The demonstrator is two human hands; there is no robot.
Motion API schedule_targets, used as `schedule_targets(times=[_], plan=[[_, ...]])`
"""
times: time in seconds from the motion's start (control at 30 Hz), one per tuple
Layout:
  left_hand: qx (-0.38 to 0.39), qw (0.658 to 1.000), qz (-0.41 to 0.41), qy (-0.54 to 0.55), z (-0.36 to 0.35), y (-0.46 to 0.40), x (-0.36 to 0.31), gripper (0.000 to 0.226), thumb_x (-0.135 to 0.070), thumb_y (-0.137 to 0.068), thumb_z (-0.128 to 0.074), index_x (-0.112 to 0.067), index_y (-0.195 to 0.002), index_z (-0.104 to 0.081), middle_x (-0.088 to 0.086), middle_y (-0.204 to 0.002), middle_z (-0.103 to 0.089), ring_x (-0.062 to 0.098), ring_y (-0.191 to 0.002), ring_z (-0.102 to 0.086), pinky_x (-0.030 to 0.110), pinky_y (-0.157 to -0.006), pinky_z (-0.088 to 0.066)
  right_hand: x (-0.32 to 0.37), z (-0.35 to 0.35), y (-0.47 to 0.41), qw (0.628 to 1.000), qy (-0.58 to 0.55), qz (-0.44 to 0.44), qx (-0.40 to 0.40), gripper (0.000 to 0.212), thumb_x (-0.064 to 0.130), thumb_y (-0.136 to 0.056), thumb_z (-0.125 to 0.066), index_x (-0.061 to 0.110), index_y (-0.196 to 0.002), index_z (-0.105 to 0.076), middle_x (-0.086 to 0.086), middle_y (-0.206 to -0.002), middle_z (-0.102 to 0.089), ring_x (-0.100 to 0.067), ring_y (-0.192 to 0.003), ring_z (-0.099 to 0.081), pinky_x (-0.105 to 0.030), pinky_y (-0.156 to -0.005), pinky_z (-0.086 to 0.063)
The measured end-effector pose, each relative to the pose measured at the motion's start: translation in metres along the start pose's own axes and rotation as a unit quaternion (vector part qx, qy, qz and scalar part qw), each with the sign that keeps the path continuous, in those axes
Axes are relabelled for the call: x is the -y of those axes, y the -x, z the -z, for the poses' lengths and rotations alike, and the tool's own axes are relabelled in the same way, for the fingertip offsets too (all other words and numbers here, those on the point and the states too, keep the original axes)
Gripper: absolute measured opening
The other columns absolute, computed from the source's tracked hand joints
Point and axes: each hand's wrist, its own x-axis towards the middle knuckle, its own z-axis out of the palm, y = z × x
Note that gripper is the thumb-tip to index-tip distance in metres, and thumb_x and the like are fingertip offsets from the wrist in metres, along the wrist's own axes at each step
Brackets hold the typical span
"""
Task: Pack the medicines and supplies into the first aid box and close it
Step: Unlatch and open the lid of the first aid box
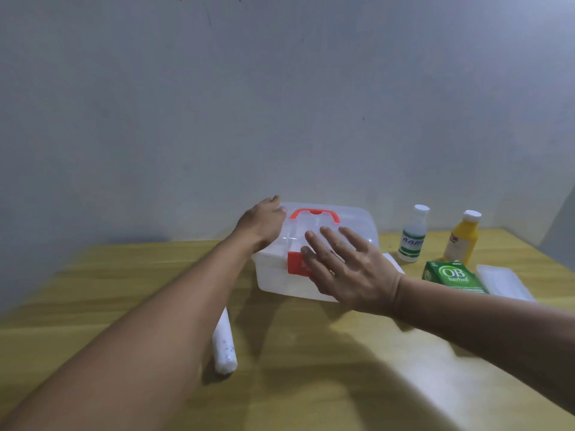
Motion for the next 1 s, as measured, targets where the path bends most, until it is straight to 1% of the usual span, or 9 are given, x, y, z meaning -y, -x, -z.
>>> schedule_targets(times=[0.13, 0.37, 0.53, 0.7, 0.73, 0.83, 0.87, 0.93, 1.0], plan=[[-0.020, 0.999, -0.007, -0.027, -0.004, -0.003, 0.003, 0.051, -0.028, -0.101, -0.029, -0.016, -0.151, -0.027, 0.001, -0.160, -0.024, 0.022, -0.147, -0.023, 0.033, -0.118, -0.018, -0.004, -0.002, -0.001, 1.000, 0.006, 0.027, 0.003, 0.030, 0.019, -0.081, -0.073, -0.002, -0.102, -0.071, -0.029, -0.109, -0.068, -0.045, -0.092, -0.068, -0.049, -0.069, -0.056], [-0.030, 0.998, -0.003, -0.046, -0.009, -0.012, 0.008, 0.053, -0.029, -0.099, -0.029, -0.017, -0.150, -0.027, 0.001, -0.160, -0.025, 0.022, -0.146, -0.024, 0.035, -0.119, -0.020, -0.006, -0.006, -0.002, 0.996, 0.028, 0.064, 0.059, 0.044, 0.020, -0.078, -0.069, -0.010, -0.108, -0.062, -0.036, -0.107, -0.066, -0.049, -0.086, -0.067, -0.051, -0.065, -0.056], [-0.033, 0.998, 0.001, -0.053, -0.010, -0.010, 0.007, 0.053, -0.029, -0.099, -0.028, -0.016, -0.151, -0.026, 0.002, -0.159, -0.025, 0.023, -0.147, -0.024, 0.035, -0.118, -0.019, -0.007, -0.006, -0.005, 0.994, 0.033, 0.065, 0.076, 0.042, 0.019, -0.078, -0.065, -0.011, -0.107, -0.062, -0.036, -0.105, -0.066, -0.050, -0.083, -0.067, -0.050, -0.062, -0.055], [-0.034, 0.998, 0.011, -0.045, -0.010, -0.009, 0.004, 0.054, -0.030, -0.099, -0.026, -0.017, -0.151, -0.025, 0.003, -0.160, -0.025, 0.024, -0.147, -0.023, 0.036, -0.118, -0.019, -0.007, 0.002, 0.004, 0.996, 0.003, 0.012, 0.087, 0.038, 0.021, -0.088, -0.063, -0.004, -0.117, -0.063, -0.030, -0.123, -0.061, -0.048, -0.106, -0.062, -0.054, -0.082, -0.052], [-0.033, 0.998, 0.012, -0.045, -0.010, -0.007, 0.003, 0.054, -0.030, -0.099, -0.026, -0.017, -0.151, -0.024, 0.004, -0.160, -0.024, 0.025, -0.147, -0.023, 0.037, -0.118, -0.019, -0.011, 0.003, 0.007, 0.995, -0.018, 0.011, 0.097, 0.042, 0.025, -0.090, -0.063, -0.003, -0.121, -0.061, -0.029, -0.127, -0.059, -0.047, -0.110, -0.060, -0.054, -0.087, -0.051], [-0.030, 0.998, 0.007, -0.053, -0.011, -0.006, 0.003, 0.055, -0.032, -0.099, -0.026, -0.017, -0.152, -0.022, 0.005, -0.160, -0.022, 0.025, -0.147, -0.022, 0.039, -0.119, -0.020, -0.030, 0.005, 0.012, 0.985, -0.054, 0.048, 0.154, 0.067, 0.049, -0.088, -0.061, 0.002, -0.135, -0.050, -0.025, -0.140, -0.050, -0.044, -0.122, -0.052, -0.055, -0.098, -0.045], [-0.029, 0.998, 0.006, -0.055, -0.011, -0.006, 0.004, 0.055, -0.032, -0.099, -0.026, -0.017, -0.152, -0.022, 0.005, -0.160, -0.022, 0.025, -0.147, -0.022, 0.039, -0.119, -0.020, -0.033, 0.004, 0.011, 0.984, -0.065, 0.050, 0.160, 0.068, 0.050, -0.087, -0.061, 0.004, -0.136, -0.050, -0.025, -0.140, -0.050, -0.044, -0.122, -0.052, -0.056, -0.099, -0.044], [-0.028, 0.998, 0.003, -0.059, -0.011, -0.007, 0.004, 0.055, -0.032, -0.099, -0.026, -0.016, -0.152, -0.022, 0.005, -0.160, -0.022, 0.025, -0.147, -0.022, 0.039, -0.119, -0.020, -0.035, 0.002, 0.007, 0.987, -0.095, 0.039, 0.127, 0.054, 0.041, -0.090, -0.063, 0.003, -0.128, -0.059, -0.026, -0.131, -0.057, -0.044, -0.115, -0.057, -0.055, -0.094, -0.048], [-0.028, 0.998, 0.000, -0.061, -0.010, -0.008, 0.003, 0.054, -0.031, -0.100, -0.027, -0.016, -0.151, -0.023, 0.005, -0.160, -0.023, 0.024, -0.147, -0.022, 0.038, -0.118, -0.020, -0.034, -0.002, 0.001, 0.991, -0.110, 0.038, 0.073, 0.034, 0.024, -0.092, -0.063, -0.001, -0.115, -0.067, -0.028, -0.118, -0.064, -0.043, -0.102, -0.064, -0.052, -0.082, -0.053]])
